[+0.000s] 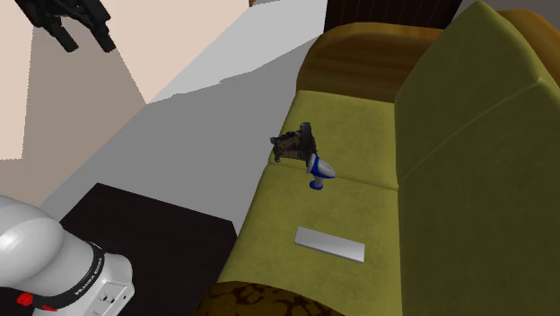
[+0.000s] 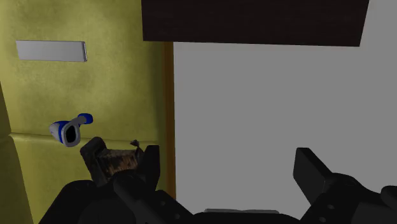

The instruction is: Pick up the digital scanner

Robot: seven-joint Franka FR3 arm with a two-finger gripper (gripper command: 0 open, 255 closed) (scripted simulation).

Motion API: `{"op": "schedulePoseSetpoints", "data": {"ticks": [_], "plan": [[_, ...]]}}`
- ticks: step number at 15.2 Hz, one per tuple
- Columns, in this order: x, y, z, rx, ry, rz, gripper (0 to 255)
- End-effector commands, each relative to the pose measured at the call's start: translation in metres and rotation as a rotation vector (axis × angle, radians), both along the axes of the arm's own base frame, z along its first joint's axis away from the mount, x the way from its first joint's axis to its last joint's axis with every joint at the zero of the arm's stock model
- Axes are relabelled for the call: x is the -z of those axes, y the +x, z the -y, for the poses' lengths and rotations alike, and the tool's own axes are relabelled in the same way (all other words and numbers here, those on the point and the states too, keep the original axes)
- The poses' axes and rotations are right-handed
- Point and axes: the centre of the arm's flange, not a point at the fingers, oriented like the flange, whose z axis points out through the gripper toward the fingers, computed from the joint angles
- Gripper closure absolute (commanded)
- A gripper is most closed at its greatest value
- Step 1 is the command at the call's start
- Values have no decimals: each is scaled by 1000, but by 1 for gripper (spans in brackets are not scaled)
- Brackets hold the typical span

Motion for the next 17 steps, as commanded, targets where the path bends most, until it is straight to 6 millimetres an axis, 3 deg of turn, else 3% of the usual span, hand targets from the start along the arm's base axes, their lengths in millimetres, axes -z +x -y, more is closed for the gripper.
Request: {"op": "schedulePoseSetpoints", "data": {"ticks": [1,9,17], "plan": [[0,0,0,0,0,0,0],[49,73,68,225,58,17,0],[101,130,147,451,117,33,0]]}}
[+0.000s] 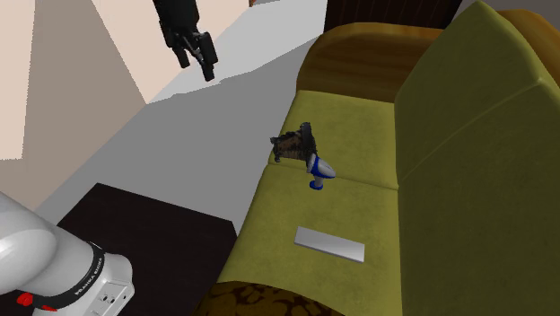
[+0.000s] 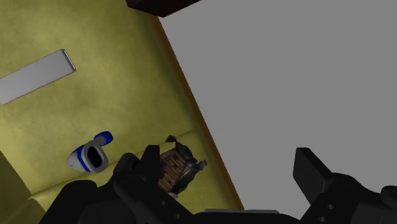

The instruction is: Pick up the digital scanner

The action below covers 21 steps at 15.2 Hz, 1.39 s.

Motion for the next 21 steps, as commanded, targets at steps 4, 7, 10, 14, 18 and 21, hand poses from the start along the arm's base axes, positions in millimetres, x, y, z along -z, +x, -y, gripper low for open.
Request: {"op": "schedulePoseSetpoints", "data": {"ticks": [4,7,10,14,18,21], "plan": [[36,28,51,143,36,11,0],[58,41,84,227,58,17,0],[80,52,118,312,80,23,0],[110,62,163,424,109,32,0],[142,67,208,537,138,40,0],[167,68,242,621,160,46,0]]}}
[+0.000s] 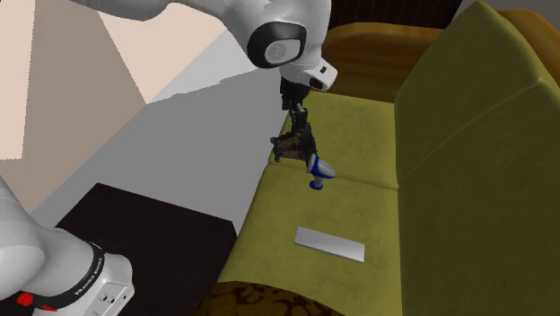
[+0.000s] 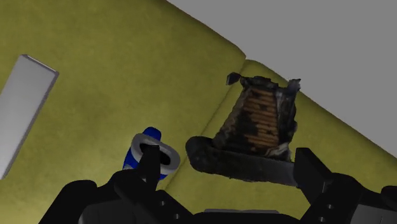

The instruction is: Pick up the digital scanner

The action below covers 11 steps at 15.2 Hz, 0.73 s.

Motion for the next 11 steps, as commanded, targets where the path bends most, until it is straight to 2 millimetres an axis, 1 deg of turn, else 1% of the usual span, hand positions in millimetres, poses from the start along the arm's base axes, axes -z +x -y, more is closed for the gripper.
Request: {"op": "schedulePoseSetpoints", "data": {"ticks": [1,6,11], "plan": [[14,2,21,58,15,5,0],[57,-5,75,199,52,15,0],[102,-18,125,340,88,25,0]]}}
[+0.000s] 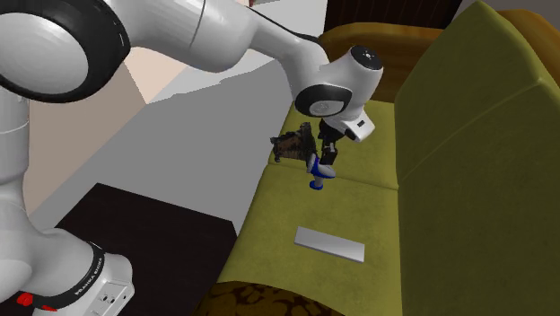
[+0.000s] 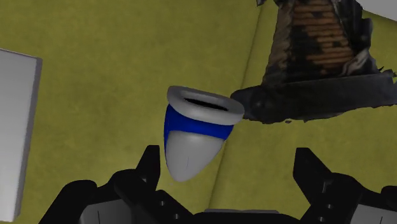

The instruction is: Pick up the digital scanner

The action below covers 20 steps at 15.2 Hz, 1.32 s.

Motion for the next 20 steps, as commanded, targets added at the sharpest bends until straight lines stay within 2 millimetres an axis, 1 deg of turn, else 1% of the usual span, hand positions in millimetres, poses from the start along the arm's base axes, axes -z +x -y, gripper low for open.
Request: {"op": "schedulePoseSetpoints", "data": {"ticks": [1,3,10,12,13,20], "plan": [[18,-5,21,58,16,5,0],[35,-12,39,111,29,9,0],[72,-12,39,111,29,9,0],[75,-12,39,111,29,9,0],[75,-12,39,111,30,9,255],[74,-12,39,111,29,9,255]]}}
